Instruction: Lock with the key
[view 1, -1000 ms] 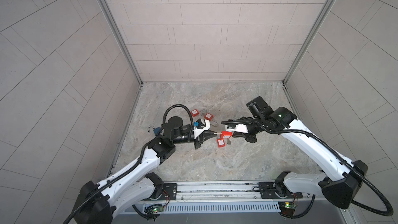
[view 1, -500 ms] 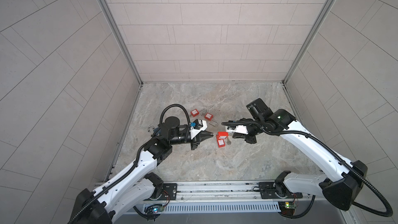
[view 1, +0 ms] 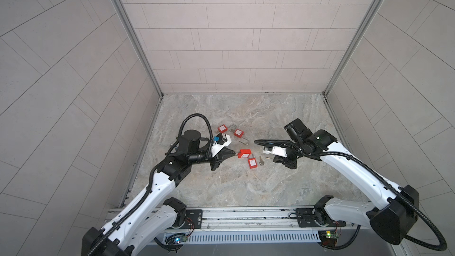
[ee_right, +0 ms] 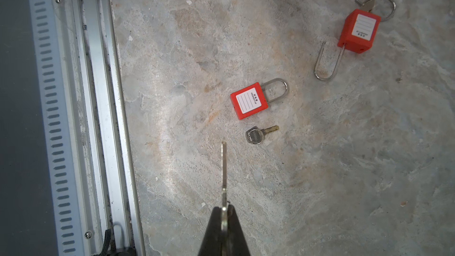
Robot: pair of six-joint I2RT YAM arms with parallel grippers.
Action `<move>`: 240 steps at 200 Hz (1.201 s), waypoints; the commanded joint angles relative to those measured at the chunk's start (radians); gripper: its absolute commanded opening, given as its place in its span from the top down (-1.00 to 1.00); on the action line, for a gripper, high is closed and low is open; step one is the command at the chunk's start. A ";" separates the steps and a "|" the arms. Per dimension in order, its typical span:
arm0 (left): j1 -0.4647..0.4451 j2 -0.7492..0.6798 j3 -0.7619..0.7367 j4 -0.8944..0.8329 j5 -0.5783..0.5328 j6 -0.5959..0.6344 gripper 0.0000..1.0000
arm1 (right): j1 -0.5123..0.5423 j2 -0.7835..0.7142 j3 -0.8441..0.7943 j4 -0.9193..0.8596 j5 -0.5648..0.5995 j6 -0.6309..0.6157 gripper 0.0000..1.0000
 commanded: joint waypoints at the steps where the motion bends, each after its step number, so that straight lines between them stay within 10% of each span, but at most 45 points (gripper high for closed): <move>1: 0.016 0.079 0.096 -0.264 -0.027 0.139 1.00 | -0.002 -0.010 -0.018 0.088 0.029 0.126 1.00; 115: 0.018 0.655 0.486 -0.813 -0.182 0.456 1.00 | 0.006 0.013 -0.051 0.272 0.124 0.469 1.00; 240: -0.027 1.014 0.708 -0.971 -0.206 0.595 1.00 | 0.016 0.114 -0.038 0.322 0.199 0.685 1.00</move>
